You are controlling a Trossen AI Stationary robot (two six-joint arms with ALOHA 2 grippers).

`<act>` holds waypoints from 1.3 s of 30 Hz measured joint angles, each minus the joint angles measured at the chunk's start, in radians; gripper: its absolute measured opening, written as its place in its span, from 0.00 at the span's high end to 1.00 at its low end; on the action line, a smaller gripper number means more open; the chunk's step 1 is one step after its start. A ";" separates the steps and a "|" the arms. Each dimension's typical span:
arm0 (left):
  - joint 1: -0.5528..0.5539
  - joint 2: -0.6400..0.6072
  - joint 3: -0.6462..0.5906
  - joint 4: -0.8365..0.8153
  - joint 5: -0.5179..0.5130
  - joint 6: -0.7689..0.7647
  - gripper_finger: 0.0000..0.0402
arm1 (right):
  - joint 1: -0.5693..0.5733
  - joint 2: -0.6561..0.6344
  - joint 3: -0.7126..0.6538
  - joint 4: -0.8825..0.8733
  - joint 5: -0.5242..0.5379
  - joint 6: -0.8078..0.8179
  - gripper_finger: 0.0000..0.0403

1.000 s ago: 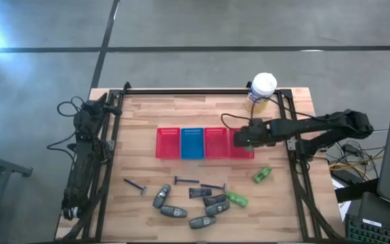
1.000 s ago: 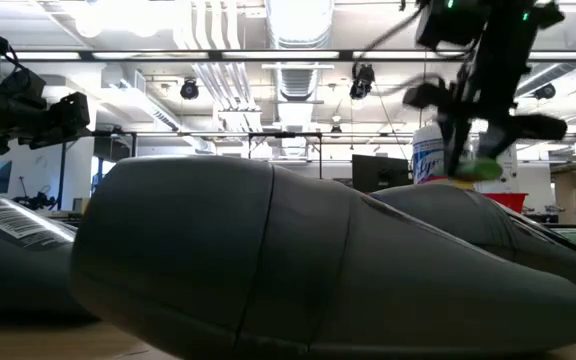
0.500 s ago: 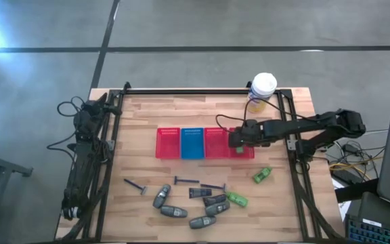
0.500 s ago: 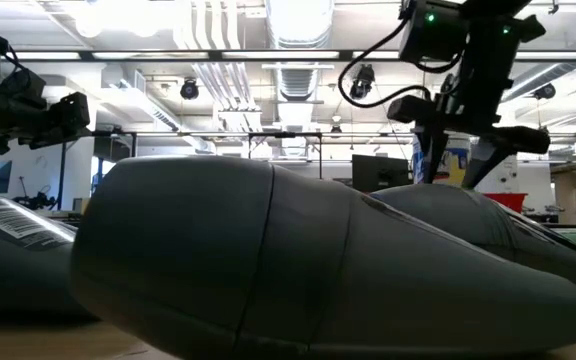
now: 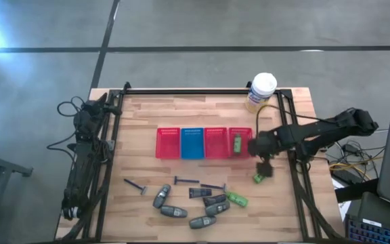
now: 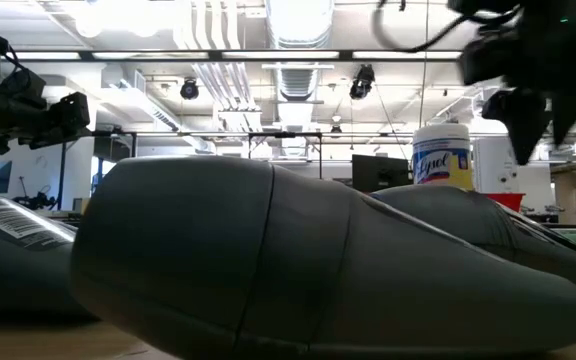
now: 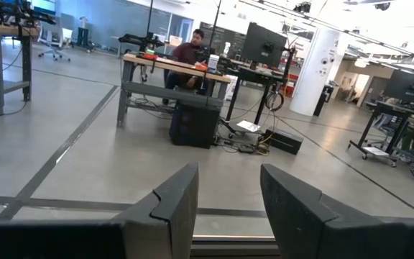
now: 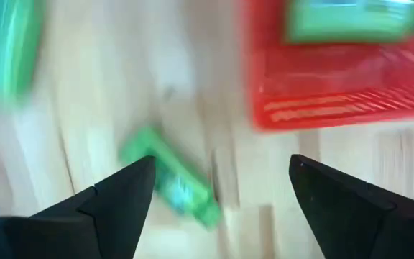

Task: Pick & Place Travel size toiletries
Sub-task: Put the green shampoo into the right red bin

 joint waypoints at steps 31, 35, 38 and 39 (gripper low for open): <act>0.000 0.000 0.000 0.000 0.000 0.000 0.61 | 0.289 0.254 -0.154 0.233 0.016 -0.121 0.27; 0.000 0.000 0.000 0.000 0.000 0.000 0.61 | 0.288 0.327 -0.149 0.235 -0.010 -0.130 0.32; 0.000 0.000 0.000 0.000 0.000 0.000 0.61 | 0.288 0.368 -0.140 0.231 -0.016 -0.129 0.38; 0.000 0.000 0.000 0.000 0.000 0.000 0.61 | 0.289 0.372 -0.137 0.231 -0.017 -0.126 0.40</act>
